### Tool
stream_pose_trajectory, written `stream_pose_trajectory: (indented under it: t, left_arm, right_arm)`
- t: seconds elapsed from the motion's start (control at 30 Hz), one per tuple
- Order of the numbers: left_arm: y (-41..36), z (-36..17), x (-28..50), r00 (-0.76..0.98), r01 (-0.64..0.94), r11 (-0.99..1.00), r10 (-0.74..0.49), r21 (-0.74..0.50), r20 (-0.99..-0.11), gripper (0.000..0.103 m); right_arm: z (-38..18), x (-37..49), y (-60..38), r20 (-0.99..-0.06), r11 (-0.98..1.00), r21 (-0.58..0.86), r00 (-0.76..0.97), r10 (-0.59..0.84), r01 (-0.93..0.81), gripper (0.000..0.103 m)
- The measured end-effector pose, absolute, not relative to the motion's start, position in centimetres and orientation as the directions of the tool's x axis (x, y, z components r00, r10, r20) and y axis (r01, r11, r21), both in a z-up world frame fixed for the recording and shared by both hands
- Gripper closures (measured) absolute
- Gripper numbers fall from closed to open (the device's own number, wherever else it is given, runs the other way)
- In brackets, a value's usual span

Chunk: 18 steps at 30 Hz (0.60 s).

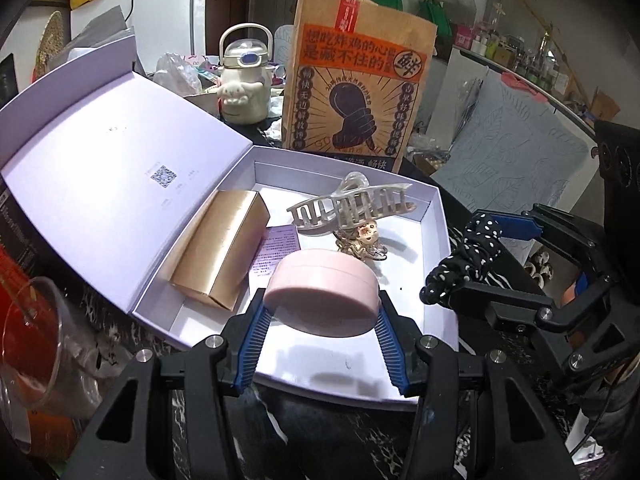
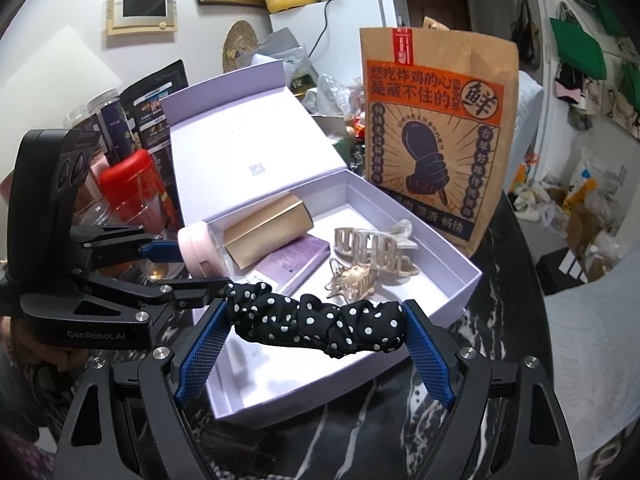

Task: Organize rigid objects

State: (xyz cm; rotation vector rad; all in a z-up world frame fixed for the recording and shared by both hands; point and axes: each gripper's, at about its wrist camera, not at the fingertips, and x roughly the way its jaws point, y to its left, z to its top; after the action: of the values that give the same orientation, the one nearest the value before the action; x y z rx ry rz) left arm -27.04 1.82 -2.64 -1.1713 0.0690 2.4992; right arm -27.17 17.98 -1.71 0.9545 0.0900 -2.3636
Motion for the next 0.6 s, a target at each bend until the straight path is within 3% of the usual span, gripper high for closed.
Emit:
stream_pose_trajectory:
  t: [0.6]
  left_arm:
    - [2.7,-5.7,-30.2,-0.508,-0.361,-0.928,0.279,-0.092,-0.815,0.052]
  right_arm:
    - [-4.2,-31.6,17.5,-0.715,-0.816,0.158,-0.506,-0.483,0.555,0.017]
